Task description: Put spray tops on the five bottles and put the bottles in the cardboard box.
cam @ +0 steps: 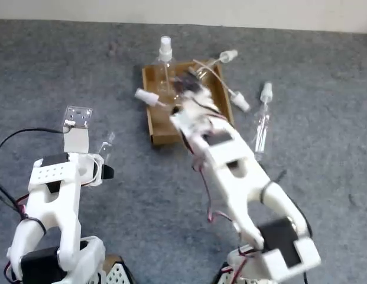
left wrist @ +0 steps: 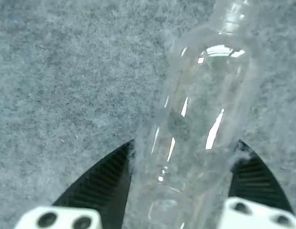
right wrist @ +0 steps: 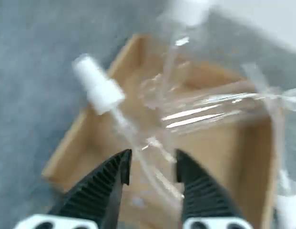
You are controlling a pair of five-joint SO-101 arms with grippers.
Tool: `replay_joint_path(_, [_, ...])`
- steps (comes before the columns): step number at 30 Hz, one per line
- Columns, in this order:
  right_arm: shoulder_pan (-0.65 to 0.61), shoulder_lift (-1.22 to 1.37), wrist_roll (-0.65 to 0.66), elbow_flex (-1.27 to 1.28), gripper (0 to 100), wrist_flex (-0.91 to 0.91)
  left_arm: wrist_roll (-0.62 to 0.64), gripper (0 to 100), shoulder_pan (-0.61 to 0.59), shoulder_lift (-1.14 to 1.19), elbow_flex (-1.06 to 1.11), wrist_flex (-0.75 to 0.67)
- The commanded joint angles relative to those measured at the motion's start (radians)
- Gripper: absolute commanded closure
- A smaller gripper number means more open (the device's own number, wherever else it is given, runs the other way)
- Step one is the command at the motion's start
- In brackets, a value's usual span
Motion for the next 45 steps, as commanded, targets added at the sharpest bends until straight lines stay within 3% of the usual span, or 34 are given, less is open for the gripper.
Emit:
replay_joint_path(1, [-0.061,0.122,0.132,-0.443,74.5,0.404,0.002,74,-0.008,-0.021,0.004,-0.015])
replay_joint_path(4, [-0.082,0.294,0.252,-0.676,69.9,0.587,0.002,74,-0.008,-0.021,0.007,-0.015])
replay_joint_path(7, [-0.074,0.458,0.269,-0.837,69.8,0.679,0.002,74,-0.008,-0.021,0.007,-0.015])
replay_joint_path(15, [-0.021,0.719,0.265,-1.035,70.7,0.694,0.002,74,-0.008,-0.021,0.007,-0.015])
replay_joint_path(18, [-0.007,0.743,0.264,-1.038,80.9,0.690,0.002,74,-0.008,-0.021,0.007,-0.015])
replay_joint_path(22, [0.016,0.740,0.167,-1.044,99.8,0.687,0.002,74,-0.008,-0.021,0.007,-0.017])
replay_joint_path(34, [0.033,0.544,0.066,-1.059,99.6,0.697,0.002,74,-0.008,-0.021,0.008,-0.017])
replay_joint_path(45, [0.059,0.193,0.005,-0.825,99.6,0.713,0.002,74,-0.008,-0.021,0.008,-0.017])
